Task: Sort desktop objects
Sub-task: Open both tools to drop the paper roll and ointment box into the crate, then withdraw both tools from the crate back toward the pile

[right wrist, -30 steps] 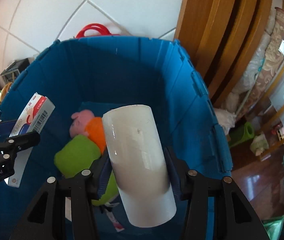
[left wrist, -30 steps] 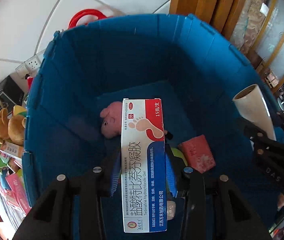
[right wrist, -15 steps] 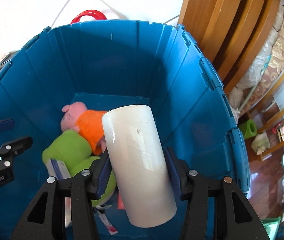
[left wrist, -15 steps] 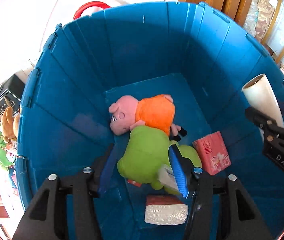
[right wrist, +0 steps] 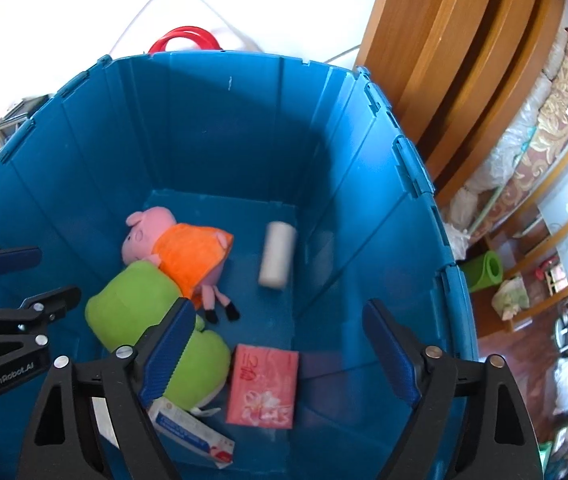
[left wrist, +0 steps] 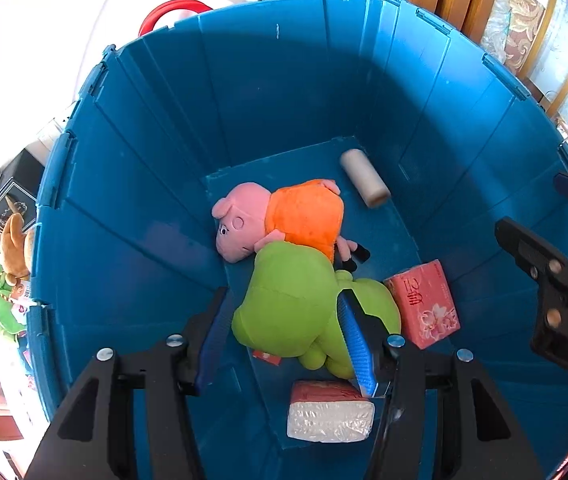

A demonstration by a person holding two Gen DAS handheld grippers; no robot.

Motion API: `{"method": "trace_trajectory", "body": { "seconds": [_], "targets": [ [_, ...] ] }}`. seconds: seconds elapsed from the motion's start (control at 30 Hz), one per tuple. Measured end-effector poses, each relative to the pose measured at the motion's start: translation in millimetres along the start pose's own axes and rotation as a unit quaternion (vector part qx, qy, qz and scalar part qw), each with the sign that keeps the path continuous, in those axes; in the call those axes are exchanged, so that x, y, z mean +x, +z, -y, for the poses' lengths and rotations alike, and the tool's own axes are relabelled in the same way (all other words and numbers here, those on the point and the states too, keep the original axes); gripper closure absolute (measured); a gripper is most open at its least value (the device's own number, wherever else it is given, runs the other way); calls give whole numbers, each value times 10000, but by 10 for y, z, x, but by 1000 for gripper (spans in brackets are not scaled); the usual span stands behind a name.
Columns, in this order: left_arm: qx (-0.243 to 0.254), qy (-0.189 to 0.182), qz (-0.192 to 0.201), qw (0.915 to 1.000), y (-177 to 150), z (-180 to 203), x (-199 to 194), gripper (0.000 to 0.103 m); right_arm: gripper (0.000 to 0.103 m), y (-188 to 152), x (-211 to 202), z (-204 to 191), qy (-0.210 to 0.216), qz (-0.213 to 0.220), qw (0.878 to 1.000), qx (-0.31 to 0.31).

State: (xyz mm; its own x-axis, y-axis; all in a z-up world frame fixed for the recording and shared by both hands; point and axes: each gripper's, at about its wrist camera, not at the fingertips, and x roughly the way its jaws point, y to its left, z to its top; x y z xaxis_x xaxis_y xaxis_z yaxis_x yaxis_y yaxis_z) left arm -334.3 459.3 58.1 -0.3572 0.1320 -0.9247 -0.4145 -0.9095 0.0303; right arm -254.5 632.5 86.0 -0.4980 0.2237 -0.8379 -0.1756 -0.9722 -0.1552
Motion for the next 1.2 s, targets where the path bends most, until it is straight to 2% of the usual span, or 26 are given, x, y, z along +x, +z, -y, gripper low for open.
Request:
{"method": "trace_trajectory", "body": {
  "seconds": [0.07, 0.3, 0.5, 0.8, 1.03, 1.2],
  "targets": [
    [19, -26, 58, 10000, -12, 13, -57, 50, 7, -17, -58, -14, 18, 35, 10000, -3],
    [59, -162, 388, 9991, -93, -13, -369, 50, 0, -64, -328, -52, 72, 192, 9998, -21],
    [57, -285, 657, 9974, -235, -86, -719, 50, 0, -161, -570, -100, 155, 337, 9993, -33],
    [11, -428, 1454, 9884, -685, -225, -1316, 50, 0, -434, -1122, -322, 691, 947, 9931, -12],
    [-375, -260, 2308, 9719, -1189, -668, -1683, 50, 0, -656, -1578, -698, 975, 1618, 9818, -201],
    [-809, -63, 2496, 9649, -1540, -1200, -1646, 50, 0, -774, -1815, -1041, 1179, 2167, 9690, -168]
  ]
}}
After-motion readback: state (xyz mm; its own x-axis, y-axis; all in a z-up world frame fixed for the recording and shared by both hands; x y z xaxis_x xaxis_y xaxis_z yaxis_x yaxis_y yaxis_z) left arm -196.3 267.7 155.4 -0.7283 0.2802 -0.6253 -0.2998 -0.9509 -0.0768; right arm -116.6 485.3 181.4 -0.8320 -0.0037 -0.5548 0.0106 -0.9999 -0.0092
